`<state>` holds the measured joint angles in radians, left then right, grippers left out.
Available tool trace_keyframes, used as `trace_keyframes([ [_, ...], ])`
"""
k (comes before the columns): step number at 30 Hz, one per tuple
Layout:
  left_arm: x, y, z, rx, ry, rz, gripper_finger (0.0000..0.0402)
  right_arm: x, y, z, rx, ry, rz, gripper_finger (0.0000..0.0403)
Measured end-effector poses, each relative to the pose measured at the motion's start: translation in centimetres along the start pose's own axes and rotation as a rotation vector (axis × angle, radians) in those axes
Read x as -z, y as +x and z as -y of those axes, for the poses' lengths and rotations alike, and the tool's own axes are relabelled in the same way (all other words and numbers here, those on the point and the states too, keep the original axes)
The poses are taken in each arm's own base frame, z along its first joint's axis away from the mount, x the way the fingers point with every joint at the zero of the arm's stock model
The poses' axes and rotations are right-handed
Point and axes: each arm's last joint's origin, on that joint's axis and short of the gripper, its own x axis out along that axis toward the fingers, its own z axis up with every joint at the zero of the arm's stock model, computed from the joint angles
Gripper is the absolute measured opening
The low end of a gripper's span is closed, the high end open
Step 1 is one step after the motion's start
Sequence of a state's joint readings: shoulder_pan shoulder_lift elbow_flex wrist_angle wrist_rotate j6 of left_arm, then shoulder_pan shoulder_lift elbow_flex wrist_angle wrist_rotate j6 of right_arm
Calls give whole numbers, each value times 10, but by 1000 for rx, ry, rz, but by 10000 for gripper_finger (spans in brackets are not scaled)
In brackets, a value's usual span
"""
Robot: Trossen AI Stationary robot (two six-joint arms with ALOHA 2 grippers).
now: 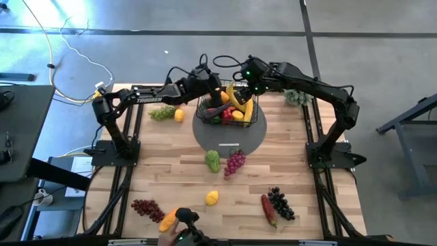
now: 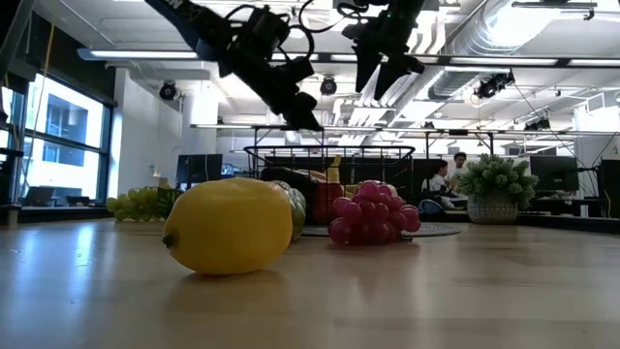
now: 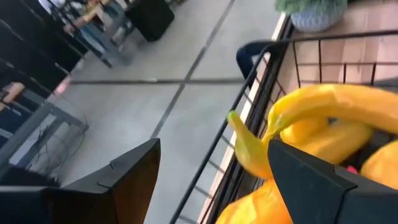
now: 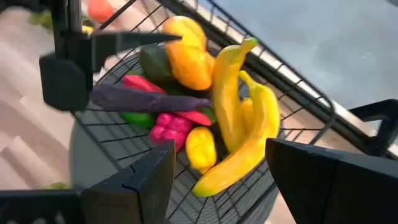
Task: Build produce basket
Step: Put the green chayote into the wire basket
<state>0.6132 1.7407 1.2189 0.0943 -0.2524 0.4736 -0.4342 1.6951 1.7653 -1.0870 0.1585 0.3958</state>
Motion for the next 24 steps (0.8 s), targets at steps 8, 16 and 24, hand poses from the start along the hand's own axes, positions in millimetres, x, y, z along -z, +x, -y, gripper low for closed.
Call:
trace_keyframes([
  [8, -29, -27, -23, 34, 15, -120, 284, 5, -2, -13, -75, -31, -28, 231],
  [16, -41, -79, -44, 42, -88, -145, 284, 12, -5, -27, -110, -55, -38, 231],
  [24, -25, -128, -44, 138, -204, -237, 284, 21, -9, -44, -176, -88, -64, 231],
])
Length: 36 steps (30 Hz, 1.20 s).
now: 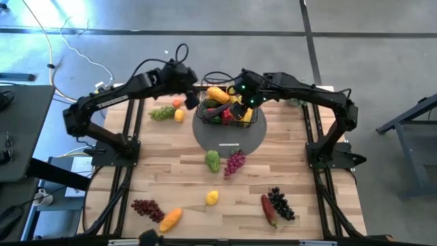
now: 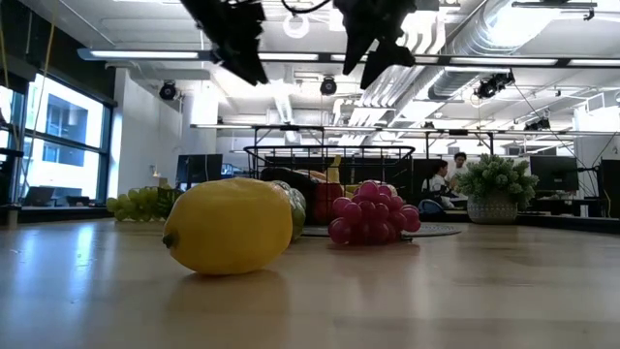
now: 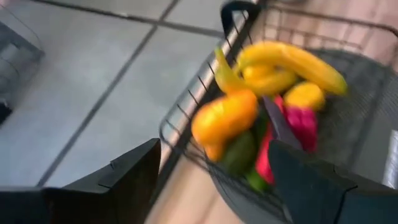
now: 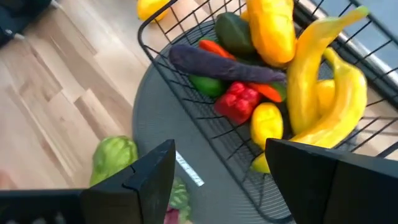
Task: Build produce basket
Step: Put the green chayote into the wire basket
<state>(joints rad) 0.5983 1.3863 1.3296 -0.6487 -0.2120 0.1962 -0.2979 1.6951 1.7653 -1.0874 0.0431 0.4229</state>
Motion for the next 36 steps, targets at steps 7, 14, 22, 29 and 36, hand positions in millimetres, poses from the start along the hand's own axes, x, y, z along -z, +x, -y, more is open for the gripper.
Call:
trace_keyframes([
  [7, 20, -38, 16, 70, -12, 8, 284, 4, -1, -10, -18, 107, -8, 231],
  [14, 32, -78, 29, 149, 30, 25, 284, 10, -1, -22, -42, 142, -16, 235],
  [22, 39, -109, 28, 174, 21, 100, 284, 22, 8, -55, -80, 251, -22, 268],
  [29, 49, -120, 22, 124, -4, 62, 284, 36, 32, -88, -103, 345, -68, 282],
  [36, 65, -121, 23, 134, -50, -100, 284, 56, 60, -119, -103, 346, -124, 282],
])
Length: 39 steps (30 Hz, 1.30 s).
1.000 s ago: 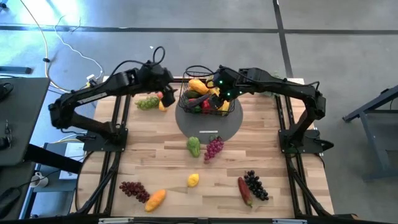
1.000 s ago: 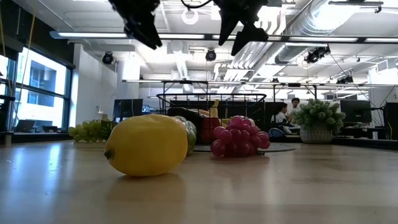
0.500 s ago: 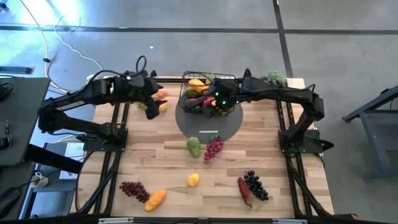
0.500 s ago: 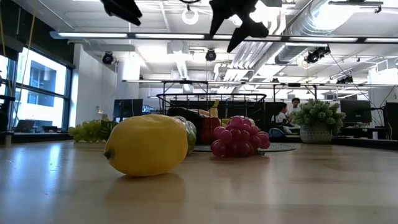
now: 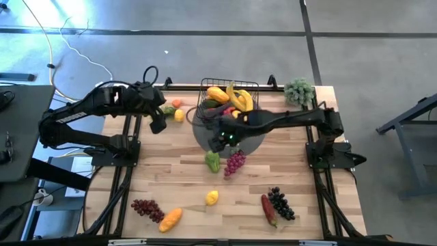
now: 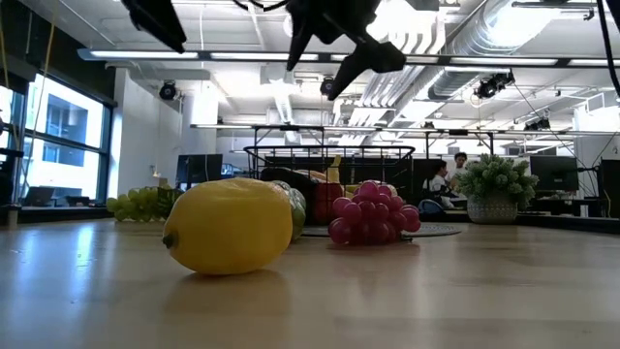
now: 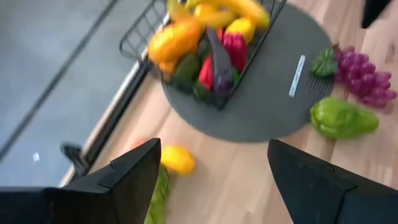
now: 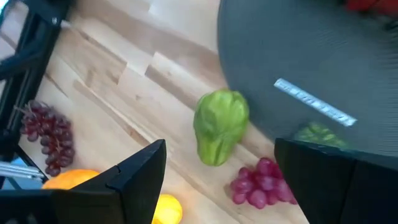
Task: Build produce basket
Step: Put the green chayote into the wire basket
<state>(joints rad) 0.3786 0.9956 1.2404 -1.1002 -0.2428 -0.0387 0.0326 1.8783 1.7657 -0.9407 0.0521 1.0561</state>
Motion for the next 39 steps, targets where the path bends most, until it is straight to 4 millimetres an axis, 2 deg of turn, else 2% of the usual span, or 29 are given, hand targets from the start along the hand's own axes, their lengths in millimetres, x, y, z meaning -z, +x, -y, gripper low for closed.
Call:
trace_keyframes([
  [8, 5, 0, 1, 26, -109, -55, 284, 18, 37, -16, -13, -34, -24, 282],
  [16, 10, 0, 0, 21, -119, -103, 284, 33, 68, -20, 26, -2, -61, 282],
  [26, 11, 0, 1, 54, -129, -118, 284, 49, 104, -18, 106, 42, -97, 282],
  [39, 11, 0, 1, 55, -126, -119, 284, 59, 149, -14, 132, 43, -118, 281],
])
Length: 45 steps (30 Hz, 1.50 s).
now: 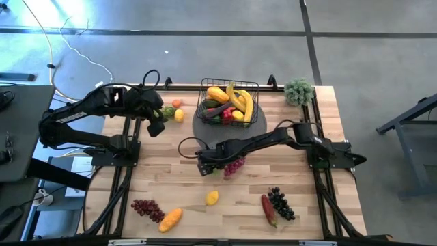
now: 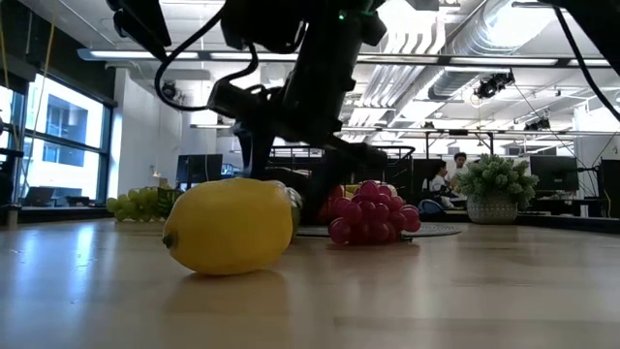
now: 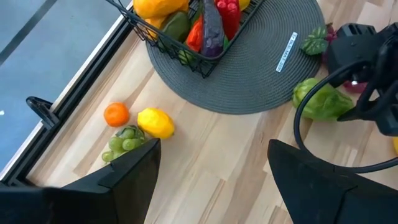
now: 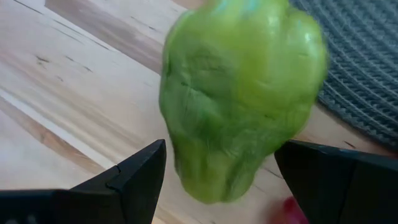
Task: Build produce basket
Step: Put the green chayote into the wire basket
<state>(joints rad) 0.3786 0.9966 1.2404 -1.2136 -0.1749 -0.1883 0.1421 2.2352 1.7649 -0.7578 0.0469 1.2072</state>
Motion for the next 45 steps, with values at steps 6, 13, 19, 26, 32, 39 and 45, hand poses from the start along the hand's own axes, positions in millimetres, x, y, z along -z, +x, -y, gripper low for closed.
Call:
trace_keyframes([
  [6, 0, 0, 0, 0, 21, -2, 284, -2, 2, 1, 1, 30, -12, 246],
  [13, 0, 0, 0, 0, 61, -2, 284, -10, 2, 5, -7, 14, -43, 137],
  [19, 0, 0, 0, 0, 61, -2, 284, -20, 1, 9, -18, -24, -66, 121],
  [26, 0, 0, 0, 0, 81, -2, 284, -38, -10, 12, -60, -103, -61, 121],
  [32, 0, 0, 0, -1, 131, -2, 284, -64, -36, 20, -117, -186, -17, 121],
  [39, 0, 0, 0, -15, 139, 1, 284, -98, -76, 28, -258, -269, 77, 121],
  [45, -1, 1, 0, -26, 138, 3, 284, -127, -108, 43, -327, -297, 187, 121],
])
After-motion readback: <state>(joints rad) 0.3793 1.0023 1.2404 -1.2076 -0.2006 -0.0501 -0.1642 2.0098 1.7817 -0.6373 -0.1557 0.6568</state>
